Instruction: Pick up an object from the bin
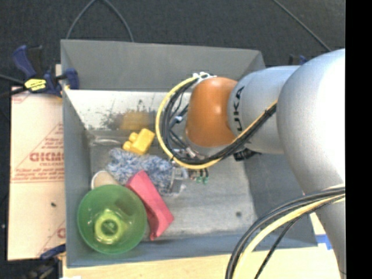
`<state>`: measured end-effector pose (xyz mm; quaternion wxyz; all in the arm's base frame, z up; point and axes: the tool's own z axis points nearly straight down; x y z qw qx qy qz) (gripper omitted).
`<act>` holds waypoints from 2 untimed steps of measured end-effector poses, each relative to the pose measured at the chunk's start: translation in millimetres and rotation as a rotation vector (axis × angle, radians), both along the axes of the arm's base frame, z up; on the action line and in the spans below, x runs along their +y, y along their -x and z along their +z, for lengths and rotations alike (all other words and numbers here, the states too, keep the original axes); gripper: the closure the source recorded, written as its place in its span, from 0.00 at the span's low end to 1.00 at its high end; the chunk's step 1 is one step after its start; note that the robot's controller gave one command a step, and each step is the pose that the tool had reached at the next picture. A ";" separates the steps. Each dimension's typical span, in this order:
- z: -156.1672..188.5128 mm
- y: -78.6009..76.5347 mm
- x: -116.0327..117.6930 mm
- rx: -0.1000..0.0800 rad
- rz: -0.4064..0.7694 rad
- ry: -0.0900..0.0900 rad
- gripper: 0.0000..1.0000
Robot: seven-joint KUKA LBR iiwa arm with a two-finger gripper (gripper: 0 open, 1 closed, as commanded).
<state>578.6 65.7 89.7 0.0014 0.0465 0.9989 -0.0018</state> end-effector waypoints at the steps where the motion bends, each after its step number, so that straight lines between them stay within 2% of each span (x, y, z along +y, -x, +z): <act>1: 34.9 -2.8 -0.7 -0.011 0.000 0.000 1.00; 2: 61.1 -1.5 -1.1 -0.006 0.000 0.000 1.00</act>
Offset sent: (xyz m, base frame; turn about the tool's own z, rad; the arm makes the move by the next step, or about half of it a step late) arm 0.0027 -0.0005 0.1017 0.0000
